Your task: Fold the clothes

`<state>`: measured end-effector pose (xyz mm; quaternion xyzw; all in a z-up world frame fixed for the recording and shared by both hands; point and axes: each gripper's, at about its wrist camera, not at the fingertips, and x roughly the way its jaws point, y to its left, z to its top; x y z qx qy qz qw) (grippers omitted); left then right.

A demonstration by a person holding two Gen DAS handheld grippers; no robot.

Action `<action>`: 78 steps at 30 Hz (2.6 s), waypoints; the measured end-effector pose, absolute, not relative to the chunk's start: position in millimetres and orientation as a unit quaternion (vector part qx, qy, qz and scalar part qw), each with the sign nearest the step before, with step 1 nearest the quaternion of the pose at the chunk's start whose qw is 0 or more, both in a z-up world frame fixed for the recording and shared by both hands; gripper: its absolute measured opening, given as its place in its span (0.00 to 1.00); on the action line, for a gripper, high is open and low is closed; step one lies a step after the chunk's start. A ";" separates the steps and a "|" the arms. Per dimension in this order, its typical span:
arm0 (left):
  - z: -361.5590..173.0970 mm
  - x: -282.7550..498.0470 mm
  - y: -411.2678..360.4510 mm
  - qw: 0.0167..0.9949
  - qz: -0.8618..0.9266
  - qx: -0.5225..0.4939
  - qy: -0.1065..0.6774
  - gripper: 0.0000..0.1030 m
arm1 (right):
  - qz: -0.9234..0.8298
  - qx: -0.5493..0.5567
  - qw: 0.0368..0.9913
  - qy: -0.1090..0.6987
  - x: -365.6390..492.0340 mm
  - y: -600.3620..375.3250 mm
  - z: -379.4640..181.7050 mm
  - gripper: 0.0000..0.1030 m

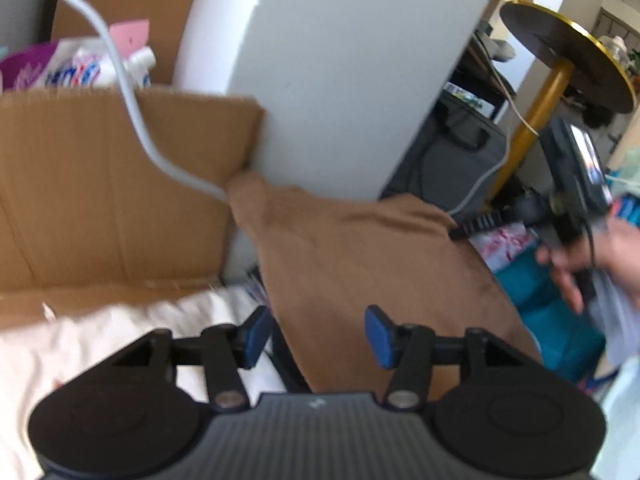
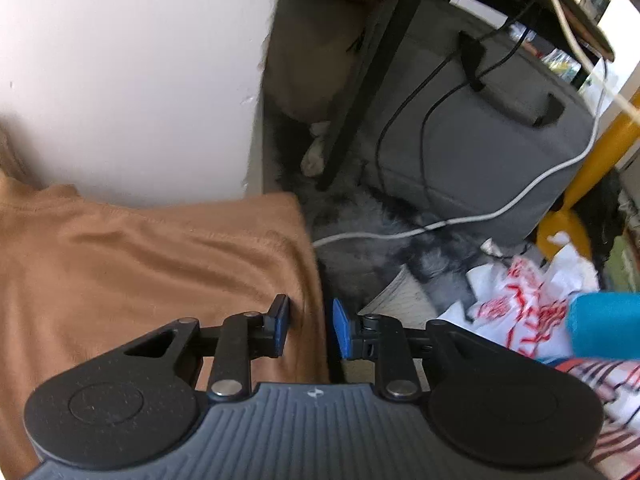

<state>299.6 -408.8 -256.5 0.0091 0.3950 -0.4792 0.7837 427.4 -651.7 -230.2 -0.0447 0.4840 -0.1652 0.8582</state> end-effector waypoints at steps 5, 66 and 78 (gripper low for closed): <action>-266.0 278.3 -387.3 0.771 -0.493 -0.022 0.401 0.63 | -0.177 -0.089 0.864 0.462 423.5 -628.8 -204.9 0.30; -352.4 208.9 -348.5 0.654 -0.514 -0.107 0.544 0.18 | -0.320 0.108 0.836 0.432 275.2 -615.5 -252.2 0.18; -235.0 221.5 -285.0 0.707 -0.420 -0.031 0.568 0.57 | -0.220 0.155 0.843 0.466 248.0 -568.9 -168.1 0.46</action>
